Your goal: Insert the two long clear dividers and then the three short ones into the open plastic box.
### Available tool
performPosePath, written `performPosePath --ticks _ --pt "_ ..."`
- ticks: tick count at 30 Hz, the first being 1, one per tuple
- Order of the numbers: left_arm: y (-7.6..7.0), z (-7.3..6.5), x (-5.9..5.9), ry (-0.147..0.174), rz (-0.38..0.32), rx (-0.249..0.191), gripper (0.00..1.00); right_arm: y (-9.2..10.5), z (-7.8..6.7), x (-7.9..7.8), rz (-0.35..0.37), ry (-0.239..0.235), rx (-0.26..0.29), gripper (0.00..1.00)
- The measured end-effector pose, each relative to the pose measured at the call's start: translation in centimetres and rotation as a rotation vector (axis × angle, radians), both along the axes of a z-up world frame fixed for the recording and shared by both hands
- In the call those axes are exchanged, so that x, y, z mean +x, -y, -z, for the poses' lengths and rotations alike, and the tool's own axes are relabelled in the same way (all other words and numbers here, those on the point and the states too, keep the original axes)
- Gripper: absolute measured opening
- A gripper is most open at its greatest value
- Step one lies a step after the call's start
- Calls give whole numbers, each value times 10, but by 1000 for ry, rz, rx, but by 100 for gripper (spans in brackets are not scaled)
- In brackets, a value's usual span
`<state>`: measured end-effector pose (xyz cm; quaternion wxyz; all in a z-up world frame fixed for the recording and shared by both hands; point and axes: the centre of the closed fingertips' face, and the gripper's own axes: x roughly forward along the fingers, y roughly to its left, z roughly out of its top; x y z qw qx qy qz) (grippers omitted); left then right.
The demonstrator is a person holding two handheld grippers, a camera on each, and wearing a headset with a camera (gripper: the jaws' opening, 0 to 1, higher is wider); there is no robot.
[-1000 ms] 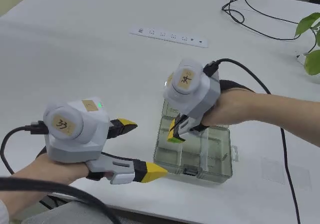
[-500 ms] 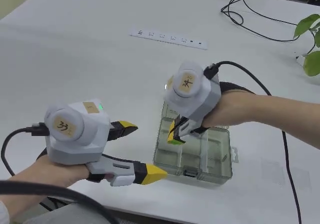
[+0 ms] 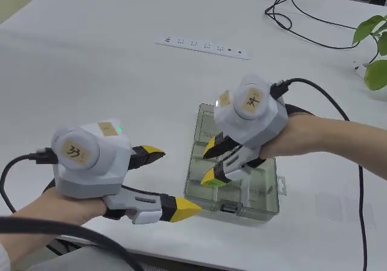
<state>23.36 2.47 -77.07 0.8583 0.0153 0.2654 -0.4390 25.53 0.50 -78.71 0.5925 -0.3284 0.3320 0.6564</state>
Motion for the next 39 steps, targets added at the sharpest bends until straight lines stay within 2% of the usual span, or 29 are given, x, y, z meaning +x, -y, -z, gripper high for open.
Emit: performPosePath --ticks 1,3,5,10,12,17,23,33,39 --pt "0 0 0 0 1 1 76 -2 -3 0 -1 7 33 51" --pt "1 0 0 0 1 -1 76 0 -4 -1 8 9 37 59" --pt "1 -1 0 1 2 1 76 0 -5 -1 7 25 66 68" --pt "3 -2 0 5 -1 -1 77 -1 -6 0 50 26 119 94" --pt "4 -3 0 7 -1 -2 78 1 -5 -2 49 31 123 99" --pt "5 -5 0 10 -4 -3 80 7 -5 -3 67 28 131 100" --pt "5 -6 0 11 -6 -1 83 20 -13 3 124 29 162 100" --pt "8 -6 3 16 -5 9 100 66 -22 13 220 50 167 99" --pt "7 -5 4 16 1 18 100 91 -25 18 272 64 157 98"
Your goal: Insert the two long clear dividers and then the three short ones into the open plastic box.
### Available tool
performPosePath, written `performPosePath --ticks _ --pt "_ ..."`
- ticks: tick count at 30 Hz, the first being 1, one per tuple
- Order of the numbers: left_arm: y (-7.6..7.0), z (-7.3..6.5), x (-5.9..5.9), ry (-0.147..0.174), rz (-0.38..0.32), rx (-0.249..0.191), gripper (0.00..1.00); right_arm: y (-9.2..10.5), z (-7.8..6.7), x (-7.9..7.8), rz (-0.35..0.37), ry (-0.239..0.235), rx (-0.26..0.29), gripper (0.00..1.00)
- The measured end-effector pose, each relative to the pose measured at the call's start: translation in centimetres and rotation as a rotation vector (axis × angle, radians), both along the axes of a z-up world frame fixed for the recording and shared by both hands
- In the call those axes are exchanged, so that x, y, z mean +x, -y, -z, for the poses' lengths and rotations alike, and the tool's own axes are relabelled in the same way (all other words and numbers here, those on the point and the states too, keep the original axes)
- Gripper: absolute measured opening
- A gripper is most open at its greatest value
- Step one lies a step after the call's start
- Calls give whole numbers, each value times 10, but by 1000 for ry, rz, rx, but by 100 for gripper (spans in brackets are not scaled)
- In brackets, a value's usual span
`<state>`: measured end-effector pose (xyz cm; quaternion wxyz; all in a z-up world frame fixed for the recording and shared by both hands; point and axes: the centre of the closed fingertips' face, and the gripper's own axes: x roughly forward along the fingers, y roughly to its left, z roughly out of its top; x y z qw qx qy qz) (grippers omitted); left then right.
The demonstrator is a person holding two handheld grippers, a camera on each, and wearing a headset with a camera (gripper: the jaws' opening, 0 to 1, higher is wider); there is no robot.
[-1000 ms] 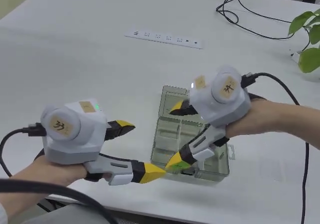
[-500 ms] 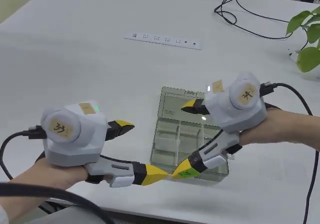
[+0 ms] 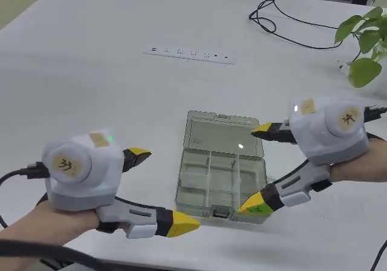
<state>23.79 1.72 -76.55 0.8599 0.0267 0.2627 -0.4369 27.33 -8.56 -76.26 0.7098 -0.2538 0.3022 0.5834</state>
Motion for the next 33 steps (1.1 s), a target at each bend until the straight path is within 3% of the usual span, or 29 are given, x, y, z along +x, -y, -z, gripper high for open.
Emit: performPosePath --ticks 6,17,23,33 --pt "2 -1 1 0 7 2 100 28 1 2 47 -6 -19 97" --pt "5 0 1 -2 14 8 100 95 24 -2 134 -34 -113 95" --pt "5 1 -2 -8 18 13 100 114 35 -8 150 -63 -164 88" --pt "-1 1 -2 -11 6 19 100 134 51 -10 117 -75 -250 79"
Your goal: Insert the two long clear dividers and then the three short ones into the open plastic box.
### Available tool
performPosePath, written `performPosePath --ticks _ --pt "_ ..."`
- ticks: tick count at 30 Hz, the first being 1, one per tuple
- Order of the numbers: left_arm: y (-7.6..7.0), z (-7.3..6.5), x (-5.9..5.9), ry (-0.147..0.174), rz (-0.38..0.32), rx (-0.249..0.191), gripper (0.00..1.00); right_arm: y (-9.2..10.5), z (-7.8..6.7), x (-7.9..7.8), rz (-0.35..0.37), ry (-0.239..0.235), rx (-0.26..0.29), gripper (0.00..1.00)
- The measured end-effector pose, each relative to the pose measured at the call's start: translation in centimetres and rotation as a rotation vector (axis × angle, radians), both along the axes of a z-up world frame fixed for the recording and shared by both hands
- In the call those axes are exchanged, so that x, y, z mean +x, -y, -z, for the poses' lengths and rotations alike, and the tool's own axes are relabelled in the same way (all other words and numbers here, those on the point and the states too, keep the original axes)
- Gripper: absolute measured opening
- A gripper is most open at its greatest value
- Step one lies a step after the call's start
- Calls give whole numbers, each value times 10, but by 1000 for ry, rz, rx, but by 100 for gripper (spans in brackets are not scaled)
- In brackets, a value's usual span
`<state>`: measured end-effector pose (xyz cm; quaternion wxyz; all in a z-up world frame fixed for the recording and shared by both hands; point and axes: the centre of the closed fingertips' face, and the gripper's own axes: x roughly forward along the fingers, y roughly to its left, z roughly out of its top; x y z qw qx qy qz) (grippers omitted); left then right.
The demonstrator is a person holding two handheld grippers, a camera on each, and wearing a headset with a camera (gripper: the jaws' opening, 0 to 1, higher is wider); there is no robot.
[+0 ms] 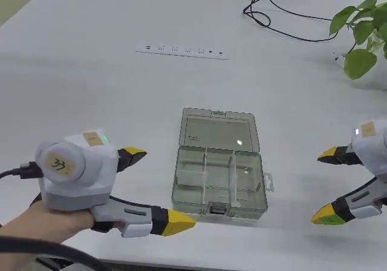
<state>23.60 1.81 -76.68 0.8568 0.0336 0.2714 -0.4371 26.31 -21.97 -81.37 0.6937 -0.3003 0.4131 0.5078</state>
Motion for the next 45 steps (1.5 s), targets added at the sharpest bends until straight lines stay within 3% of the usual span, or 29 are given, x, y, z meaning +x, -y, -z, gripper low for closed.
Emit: performPosePath --ticks 11,14,27,37,45 --pt "-3 -1 -1 3 -10 7 100 18 12 5 -25 -7 -65 68" --pt "-4 -1 -1 3 -12 9 100 20 14 4 -35 -14 -77 61" --pt "-2 -2 -1 3 -3 10 100 23 24 4 -96 -20 -131 45" --pt "-4 0 0 -3 -4 15 100 24 34 2 -145 -39 -160 40" --pt "-4 1 1 -2 -7 14 100 24 34 2 -189 -17 -172 37"
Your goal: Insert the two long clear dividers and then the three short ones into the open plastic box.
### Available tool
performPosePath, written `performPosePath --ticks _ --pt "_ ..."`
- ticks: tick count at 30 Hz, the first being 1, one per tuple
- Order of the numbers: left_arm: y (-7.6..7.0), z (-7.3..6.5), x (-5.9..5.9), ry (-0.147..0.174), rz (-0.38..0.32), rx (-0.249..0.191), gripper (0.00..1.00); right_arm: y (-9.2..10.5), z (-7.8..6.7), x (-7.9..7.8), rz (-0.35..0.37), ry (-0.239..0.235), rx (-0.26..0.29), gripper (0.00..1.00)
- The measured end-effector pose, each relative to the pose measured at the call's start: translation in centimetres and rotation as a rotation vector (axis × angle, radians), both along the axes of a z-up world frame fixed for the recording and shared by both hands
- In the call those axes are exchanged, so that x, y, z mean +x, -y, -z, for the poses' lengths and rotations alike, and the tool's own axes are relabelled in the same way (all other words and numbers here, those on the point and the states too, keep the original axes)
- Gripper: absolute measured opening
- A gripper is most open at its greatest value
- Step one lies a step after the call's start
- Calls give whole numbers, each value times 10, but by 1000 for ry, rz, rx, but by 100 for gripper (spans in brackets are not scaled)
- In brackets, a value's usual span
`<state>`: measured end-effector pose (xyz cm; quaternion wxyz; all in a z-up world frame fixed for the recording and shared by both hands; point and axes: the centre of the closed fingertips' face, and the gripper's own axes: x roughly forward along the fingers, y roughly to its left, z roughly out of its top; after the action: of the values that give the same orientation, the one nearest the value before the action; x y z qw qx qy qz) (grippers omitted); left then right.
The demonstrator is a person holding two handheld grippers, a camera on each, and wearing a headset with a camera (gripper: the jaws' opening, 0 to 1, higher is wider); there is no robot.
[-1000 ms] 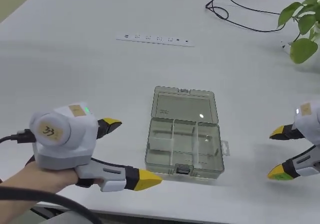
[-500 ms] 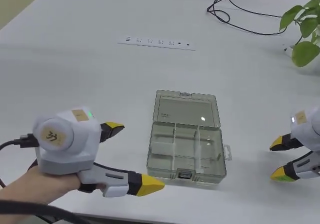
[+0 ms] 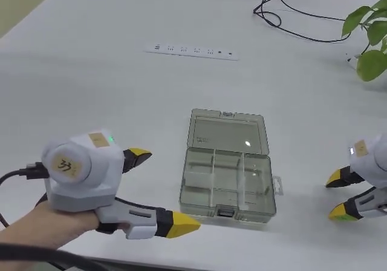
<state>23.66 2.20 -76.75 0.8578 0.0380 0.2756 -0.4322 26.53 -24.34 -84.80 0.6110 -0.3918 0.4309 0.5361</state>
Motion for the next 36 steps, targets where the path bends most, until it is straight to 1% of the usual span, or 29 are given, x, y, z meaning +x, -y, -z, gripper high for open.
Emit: performPosePath --ticks 2,4,6,9,11,15,22,29,36 --pt "0 0 0 0 0 0 100 -1 0 -1 -13 0 -5 35" --pt "1 0 1 1 2 -3 100 1 2 1 -23 -2 -10 34" --pt "2 -1 1 5 5 -2 100 1 3 1 -42 3 -17 33" --pt "4 -2 2 6 5 -4 99 0 4 0 -78 1 -14 33" --pt "4 -3 3 10 5 -7 99 2 4 2 -63 0 -24 33" --pt "5 -4 3 13 5 -9 99 3 5 3 -70 1 -34 33" --pt "6 -3 1 9 6 -11 99 2 4 2 -62 6 -37 33" --pt "7 -4 1 11 9 -12 99 0 3 1 -56 8 -29 32" --pt "9 -4 1 9 13 -15 98 -3 -2 2 -49 22 -16 32"
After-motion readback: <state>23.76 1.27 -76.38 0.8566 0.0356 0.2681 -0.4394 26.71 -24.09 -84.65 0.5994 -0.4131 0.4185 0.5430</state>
